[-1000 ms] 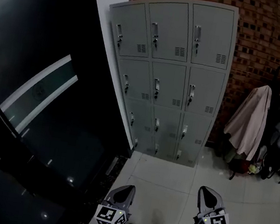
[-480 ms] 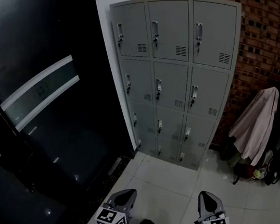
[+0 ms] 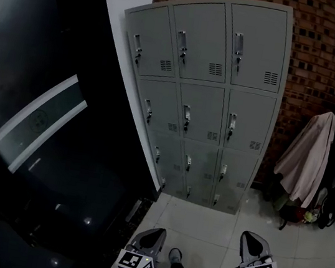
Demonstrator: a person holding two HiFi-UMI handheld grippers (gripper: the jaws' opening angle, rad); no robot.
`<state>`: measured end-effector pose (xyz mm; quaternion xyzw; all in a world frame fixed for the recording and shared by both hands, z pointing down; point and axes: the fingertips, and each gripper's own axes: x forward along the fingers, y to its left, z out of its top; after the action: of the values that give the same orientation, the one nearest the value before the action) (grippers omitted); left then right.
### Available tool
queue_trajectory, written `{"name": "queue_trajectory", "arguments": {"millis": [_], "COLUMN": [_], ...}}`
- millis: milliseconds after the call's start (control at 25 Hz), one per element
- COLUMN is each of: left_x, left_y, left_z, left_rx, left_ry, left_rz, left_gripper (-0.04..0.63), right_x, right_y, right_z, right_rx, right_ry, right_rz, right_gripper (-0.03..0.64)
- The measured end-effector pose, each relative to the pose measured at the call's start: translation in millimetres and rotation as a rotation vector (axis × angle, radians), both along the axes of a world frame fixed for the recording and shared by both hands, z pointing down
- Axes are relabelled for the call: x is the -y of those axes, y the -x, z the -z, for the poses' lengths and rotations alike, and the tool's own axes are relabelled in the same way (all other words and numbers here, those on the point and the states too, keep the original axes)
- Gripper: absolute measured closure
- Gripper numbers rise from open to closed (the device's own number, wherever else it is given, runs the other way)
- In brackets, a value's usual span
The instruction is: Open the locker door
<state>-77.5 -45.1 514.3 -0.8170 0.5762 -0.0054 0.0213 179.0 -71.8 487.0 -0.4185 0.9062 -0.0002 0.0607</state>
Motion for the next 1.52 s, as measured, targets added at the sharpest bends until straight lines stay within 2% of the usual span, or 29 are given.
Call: {"name": "queue_trajectory", "arguments": {"millis": [120,320,520,760,840,880,1000,1120,1240,1360,1520], "left_x": [27,95,160,229,249,258,283,306,328,345,355], "left_y": [10,35,69,126,142,148,165,181,197,201,196], "left_z": [-3,-1,1,-10,-12,-12,-11,-14,-22,-32,-30], "left_rx": [-0.002,0.000,0.000,-0.001,-0.005,-0.005,0.006,0.008,-0.004,0.036,0.003], "left_ry": [0.004,-0.020,-0.035,-0.031,-0.028,-0.027,-0.032,-0.035,-0.034,-0.034,-0.075], "left_rz": [-0.031,-0.057,-0.070,-0.045,-0.042,-0.044,-0.060,-0.070,-0.074,-0.099,-0.112], "left_gripper": [0.495,0.495,0.495,0.495,0.495,0.495,0.495,0.495,0.495,0.497,0.531], "right_x": [21,64,134,219,234,241,267,284,310,323,339], "right_y": [12,46,85,128,145,152,170,189,202,219,219], "right_z": [-1,-11,-11,-12,-16,-19,-22,-30,-36,-45,-53], "right_rx": [0.034,0.000,0.004,0.044,0.032,0.021,0.024,0.007,0.036,0.002,0.009], "right_ry": [-0.062,0.032,0.025,-0.095,-0.042,-0.006,-0.018,0.047,-0.008,0.041,-0.045], "right_rz": [-0.016,-0.027,-0.025,-0.042,-0.041,-0.041,-0.051,-0.056,-0.076,-0.074,-0.075], "right_gripper": [0.617,0.617,0.617,0.617,0.617,0.617,0.617,0.615,0.604,0.588,0.580]}}
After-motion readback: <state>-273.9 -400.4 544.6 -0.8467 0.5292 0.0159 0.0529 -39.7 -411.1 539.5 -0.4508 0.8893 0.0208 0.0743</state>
